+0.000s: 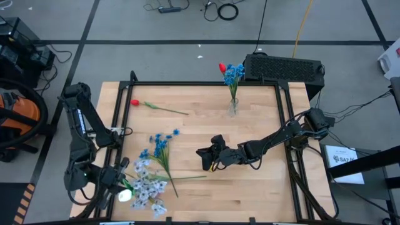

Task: Sort flowers into vase by color
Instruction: Put the top white flowers into the pink vase

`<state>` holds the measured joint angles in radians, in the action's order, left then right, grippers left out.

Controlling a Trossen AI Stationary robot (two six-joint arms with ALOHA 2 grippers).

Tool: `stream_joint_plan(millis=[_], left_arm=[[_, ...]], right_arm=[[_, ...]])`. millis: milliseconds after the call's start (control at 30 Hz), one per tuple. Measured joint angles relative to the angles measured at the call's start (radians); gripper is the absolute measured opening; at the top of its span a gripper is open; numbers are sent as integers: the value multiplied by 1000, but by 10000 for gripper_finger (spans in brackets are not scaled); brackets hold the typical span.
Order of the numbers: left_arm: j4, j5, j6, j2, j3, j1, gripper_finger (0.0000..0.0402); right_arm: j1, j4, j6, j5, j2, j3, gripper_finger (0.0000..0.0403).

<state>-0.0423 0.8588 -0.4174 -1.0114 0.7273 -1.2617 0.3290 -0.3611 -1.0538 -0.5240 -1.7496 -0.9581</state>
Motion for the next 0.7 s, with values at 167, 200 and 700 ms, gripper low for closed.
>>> stream_joint_plan(millis=[167, 200, 700], left_arm=[[17, 13, -21, -16, -8, -2, 1], [26, 16, -22, -16, -17, -2, 1], [192, 26, -129, -61, -141, -12, 1]], right_arm=[[0, 0, 0, 0, 0, 0, 59], [0, 0, 0, 0, 0, 0, 59], [0, -1, -4, 0, 0, 0, 59]])
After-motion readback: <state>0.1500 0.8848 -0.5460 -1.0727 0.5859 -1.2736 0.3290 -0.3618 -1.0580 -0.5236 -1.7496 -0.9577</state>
